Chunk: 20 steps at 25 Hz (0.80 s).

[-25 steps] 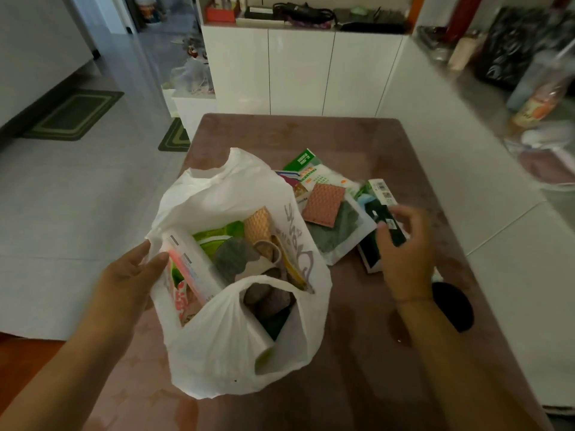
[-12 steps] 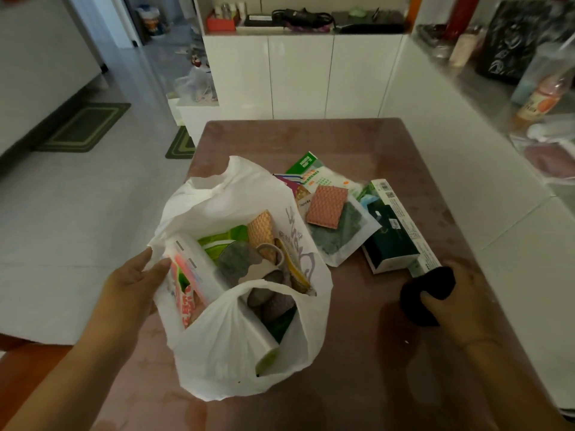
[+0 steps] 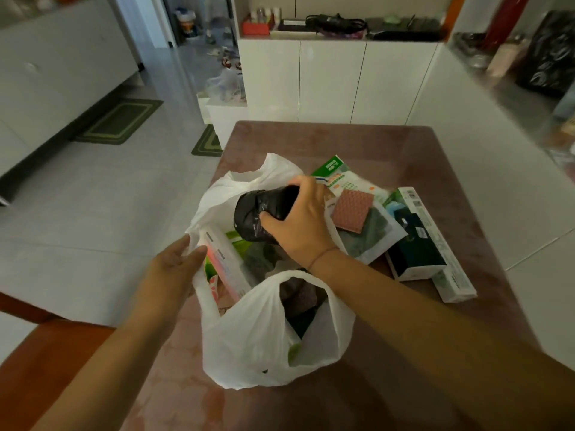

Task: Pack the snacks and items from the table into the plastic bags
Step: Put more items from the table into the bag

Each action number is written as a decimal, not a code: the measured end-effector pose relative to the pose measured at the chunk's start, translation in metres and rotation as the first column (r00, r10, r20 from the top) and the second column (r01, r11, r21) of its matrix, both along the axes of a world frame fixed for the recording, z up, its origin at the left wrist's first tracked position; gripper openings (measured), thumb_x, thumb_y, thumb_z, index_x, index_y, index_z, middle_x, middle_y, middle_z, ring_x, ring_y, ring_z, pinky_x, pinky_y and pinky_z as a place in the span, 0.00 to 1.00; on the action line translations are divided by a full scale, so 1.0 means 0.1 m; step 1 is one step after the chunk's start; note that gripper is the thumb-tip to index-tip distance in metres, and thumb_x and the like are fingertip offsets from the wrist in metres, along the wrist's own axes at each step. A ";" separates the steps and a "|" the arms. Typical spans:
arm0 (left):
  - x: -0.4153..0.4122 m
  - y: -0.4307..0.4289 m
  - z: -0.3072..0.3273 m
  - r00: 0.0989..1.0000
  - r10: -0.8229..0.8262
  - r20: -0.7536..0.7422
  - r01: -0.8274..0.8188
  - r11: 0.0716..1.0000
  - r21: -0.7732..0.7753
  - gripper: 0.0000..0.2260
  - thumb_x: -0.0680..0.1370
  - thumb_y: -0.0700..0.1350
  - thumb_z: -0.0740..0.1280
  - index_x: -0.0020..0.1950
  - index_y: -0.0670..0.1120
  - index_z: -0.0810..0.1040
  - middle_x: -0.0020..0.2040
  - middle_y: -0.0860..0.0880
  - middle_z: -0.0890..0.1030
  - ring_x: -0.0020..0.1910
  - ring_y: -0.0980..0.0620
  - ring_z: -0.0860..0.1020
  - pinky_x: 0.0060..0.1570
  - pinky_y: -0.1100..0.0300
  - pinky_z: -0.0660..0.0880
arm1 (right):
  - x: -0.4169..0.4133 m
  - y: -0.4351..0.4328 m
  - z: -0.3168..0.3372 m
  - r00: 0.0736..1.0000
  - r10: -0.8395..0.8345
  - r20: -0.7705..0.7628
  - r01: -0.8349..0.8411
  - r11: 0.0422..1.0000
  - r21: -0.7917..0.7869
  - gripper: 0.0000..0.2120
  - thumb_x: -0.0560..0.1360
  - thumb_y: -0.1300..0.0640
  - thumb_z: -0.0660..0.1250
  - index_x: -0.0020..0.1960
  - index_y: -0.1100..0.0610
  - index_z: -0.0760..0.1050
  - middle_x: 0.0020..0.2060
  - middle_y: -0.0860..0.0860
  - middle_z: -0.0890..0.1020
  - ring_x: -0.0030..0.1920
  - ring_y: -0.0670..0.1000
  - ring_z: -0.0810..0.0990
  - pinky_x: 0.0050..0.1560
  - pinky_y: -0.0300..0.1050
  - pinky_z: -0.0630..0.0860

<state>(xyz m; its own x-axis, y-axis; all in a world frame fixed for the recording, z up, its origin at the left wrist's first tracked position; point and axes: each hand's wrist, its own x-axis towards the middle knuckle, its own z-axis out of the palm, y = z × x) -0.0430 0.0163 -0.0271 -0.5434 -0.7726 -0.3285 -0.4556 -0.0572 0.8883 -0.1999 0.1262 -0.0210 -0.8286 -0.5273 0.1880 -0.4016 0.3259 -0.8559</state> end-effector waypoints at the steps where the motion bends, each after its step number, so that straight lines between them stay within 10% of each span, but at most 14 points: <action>1: 0.00 0.00 0.00 1.000 0.003 0.000 -0.003 1.000 0.004 0.18 0.79 0.49 0.63 0.69 0.50 0.71 0.53 0.46 0.83 0.44 0.47 0.84 0.42 0.48 0.82 | -0.01 -0.12 -0.05 1.000 -0.013 0.000 0.013 1.000 0.022 0.27 0.67 0.57 0.73 0.60 0.58 0.63 0.60 0.55 0.66 0.58 0.51 0.67 0.59 0.40 0.69; 7: 0.03 0.00 0.01 0.999 -0.016 -0.028 0.015 1.000 -0.018 0.15 0.79 0.47 0.62 0.65 0.49 0.75 0.50 0.46 0.84 0.42 0.47 0.85 0.39 0.52 0.82 | -0.18 -0.22 -0.29 0.988 0.118 0.101 -0.138 0.966 0.221 0.24 0.71 0.60 0.68 0.64 0.63 0.64 0.63 0.60 0.67 0.63 0.58 0.68 0.65 0.46 0.67; 10: -0.01 0.02 0.04 1.000 -0.019 -0.022 0.018 0.999 -0.034 0.14 0.79 0.47 0.62 0.64 0.51 0.76 0.51 0.46 0.83 0.42 0.48 0.84 0.35 0.57 0.80 | -0.20 0.12 -0.22 0.971 0.204 0.128 -0.211 0.976 0.049 0.15 0.72 0.64 0.66 0.58 0.61 0.72 0.57 0.57 0.74 0.58 0.52 0.74 0.60 0.39 0.73; 14: -0.02 0.04 0.05 0.999 -0.038 -0.027 0.037 0.999 -0.031 0.13 0.79 0.46 0.62 0.64 0.51 0.76 0.49 0.46 0.83 0.43 0.46 0.84 0.37 0.55 0.80 | -0.64 0.72 -0.27 0.988 -0.157 -0.009 0.155 0.980 -0.127 0.06 0.73 0.66 0.62 0.44 0.58 0.77 0.45 0.52 0.81 0.49 0.48 0.78 0.49 0.35 0.76; 20: -0.06 0.06 0.07 1.000 -0.024 0.013 0.025 0.999 -0.026 0.10 0.79 0.46 0.63 0.59 0.53 0.77 0.47 0.47 0.84 0.42 0.43 0.84 0.45 0.40 0.80 | -1.82 0.91 -1.11 0.948 -0.317 -0.035 0.275 0.754 0.597 0.32 0.67 0.41 0.70 0.61 0.62 0.70 0.60 0.62 0.75 0.60 0.62 0.74 0.61 0.55 0.71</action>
<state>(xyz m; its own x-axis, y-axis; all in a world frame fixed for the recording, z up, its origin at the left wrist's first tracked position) -0.0495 0.0223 -0.0198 -0.5584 -0.7674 -0.3152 -0.4675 -0.0228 0.8837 -0.3822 0.2170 -0.1317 -0.9607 -0.2428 -0.1347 -0.1518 0.8653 -0.4777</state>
